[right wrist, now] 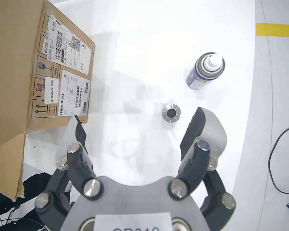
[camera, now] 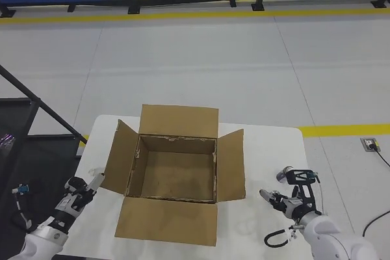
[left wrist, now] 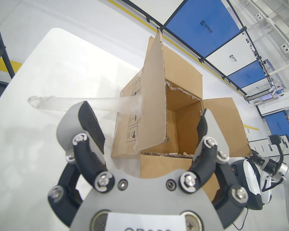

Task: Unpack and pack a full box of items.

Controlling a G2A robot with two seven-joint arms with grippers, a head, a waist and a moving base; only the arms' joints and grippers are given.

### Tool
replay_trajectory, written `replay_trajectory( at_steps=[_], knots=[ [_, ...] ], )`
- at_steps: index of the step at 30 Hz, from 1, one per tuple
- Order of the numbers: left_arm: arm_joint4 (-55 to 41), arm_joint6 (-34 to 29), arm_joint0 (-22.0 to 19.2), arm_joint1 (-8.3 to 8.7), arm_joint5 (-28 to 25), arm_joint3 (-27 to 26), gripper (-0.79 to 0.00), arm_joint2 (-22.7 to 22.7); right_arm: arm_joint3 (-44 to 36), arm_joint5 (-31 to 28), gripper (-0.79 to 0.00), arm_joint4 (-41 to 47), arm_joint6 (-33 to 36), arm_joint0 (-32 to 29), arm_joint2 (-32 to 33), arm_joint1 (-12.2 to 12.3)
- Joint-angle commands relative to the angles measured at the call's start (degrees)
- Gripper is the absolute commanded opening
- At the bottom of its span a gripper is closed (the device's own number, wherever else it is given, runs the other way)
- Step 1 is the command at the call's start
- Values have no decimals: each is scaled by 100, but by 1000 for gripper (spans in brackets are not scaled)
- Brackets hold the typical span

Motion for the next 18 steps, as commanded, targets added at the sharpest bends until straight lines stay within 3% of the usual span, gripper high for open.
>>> replay_trajectory(
  at_steps=[1,10,18],
  knots=[
    [0,0,0,0,0,0,0,0,134,-49,0,-76,-74,-67,15,14],
    [0,0,0,0,0,0,0,0,1283,161,0,-586,-651,182,-421,14],
    [0,0,0,0,0,0,0,0,1839,502,0,-1148,-1453,316,-612,12]
  ],
)
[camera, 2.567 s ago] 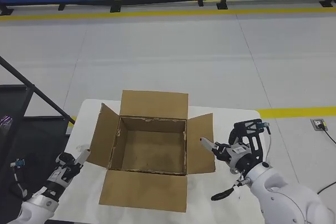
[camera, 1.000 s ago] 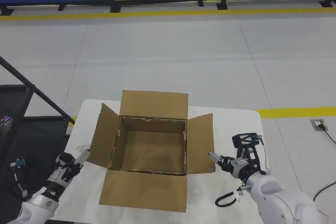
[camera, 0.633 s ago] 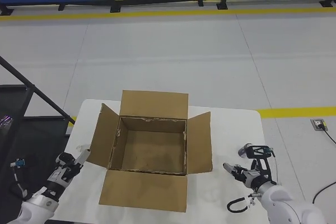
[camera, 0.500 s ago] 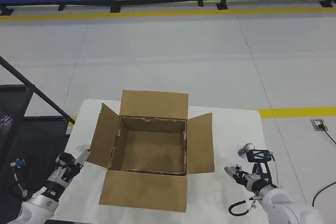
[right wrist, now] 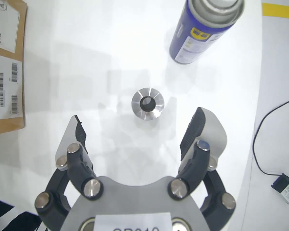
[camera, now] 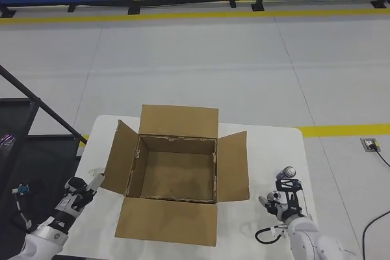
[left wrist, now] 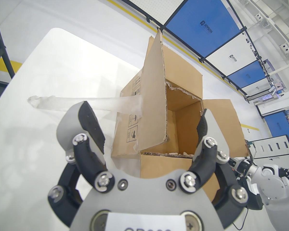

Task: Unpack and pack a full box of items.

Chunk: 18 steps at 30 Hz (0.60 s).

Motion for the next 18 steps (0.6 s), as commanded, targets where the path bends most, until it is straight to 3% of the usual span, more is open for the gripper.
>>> replay_trajectory(
  at_steps=[1,8,11,16,18],
  knots=[
    [0,0,0,0,0,0,0,0,88,74,0,-111,-145,3,-65,-4],
    [0,0,0,0,0,0,0,0,442,308,0,-319,-197,209,-186,-16],
    [0,0,0,0,0,0,0,0,639,269,-111,-196,-236,296,-203,-22],
    [0,0,0,0,0,0,0,0,788,182,-471,-32,-262,382,-189,-22],
    [0,0,0,0,0,0,0,0,823,159,-505,55,-314,394,-179,-23]
  ],
)
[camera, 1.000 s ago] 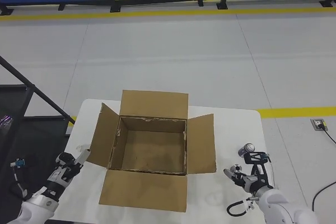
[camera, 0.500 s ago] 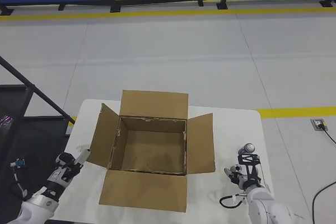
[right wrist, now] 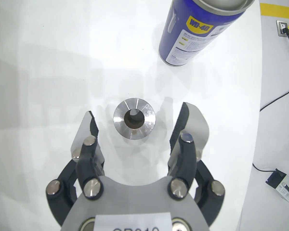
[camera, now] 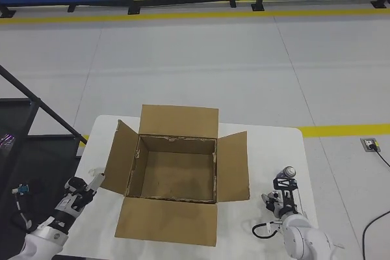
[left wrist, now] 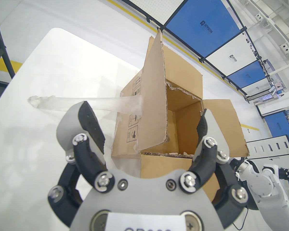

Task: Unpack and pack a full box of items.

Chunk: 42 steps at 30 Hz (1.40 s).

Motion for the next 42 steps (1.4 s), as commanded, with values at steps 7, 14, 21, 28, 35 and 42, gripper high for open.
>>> replay_trajectory(
  at_steps=[7,14,21,28,35,42],
  knots=[
    [0,0,0,0,0,0,0,0,-117,-223,-785,387,-256,-79,99,9],
    [0,0,0,0,0,0,0,0,-1822,-465,-785,695,-1023,-866,264,29],
    [0,0,0,0,0,0,0,0,-3352,-122,-785,85,-2281,-1296,-184,-8],
    [0,0,0,0,0,0,0,0,-3142,-412,-785,-246,-1699,-109,-1485,-100],
    [-363,398,-120,-10,334,416,0,-516,-1307,-331,-785,-303,-623,1903,-3122,-419],
    [-820,374,-58,-11,383,607,0,-968,1451,457,-785,-45,-338,3727,-4647,-1102]
  ],
)
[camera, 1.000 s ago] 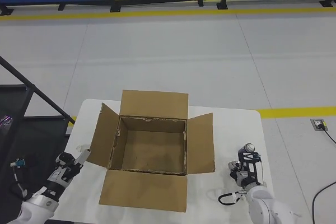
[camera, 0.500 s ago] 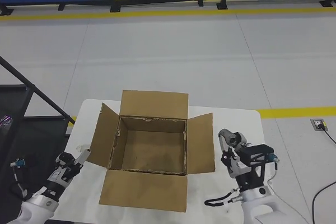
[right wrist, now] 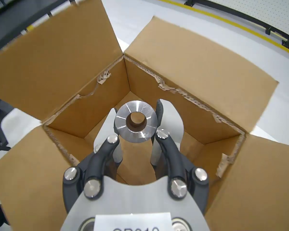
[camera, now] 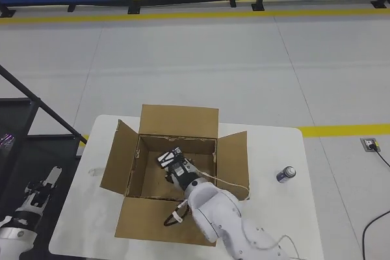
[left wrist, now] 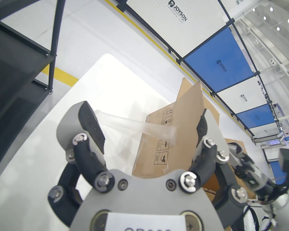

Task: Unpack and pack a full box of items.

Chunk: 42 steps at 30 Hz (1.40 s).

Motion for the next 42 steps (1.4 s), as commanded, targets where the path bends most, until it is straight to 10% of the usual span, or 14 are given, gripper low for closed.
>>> replay_trajectory(
  at_steps=[1,14,17,23,31,42],
  knots=[
    [-7,-7,9,0,-11,0,0,-8,917,204,-785,181,-8,484,-387,-237],
    [-7,-7,9,0,-11,0,0,-8,4404,326,-776,1281,45,1820,-1297,-1517],
    [-7,-7,9,0,-11,0,0,-8,4840,250,-514,1426,14,1936,-1301,-1689],
    [-7,-7,9,0,-11,0,0,-8,5424,90,-403,1502,-186,2032,-1274,-1896],
    [-7,-7,9,0,-11,0,0,-8,5495,32,-209,1504,-554,2070,-1074,-1952],
    [-7,-7,9,0,-11,0,0,-8,2655,-118,-256,603,-195,1049,-138,-1180]
  ],
)
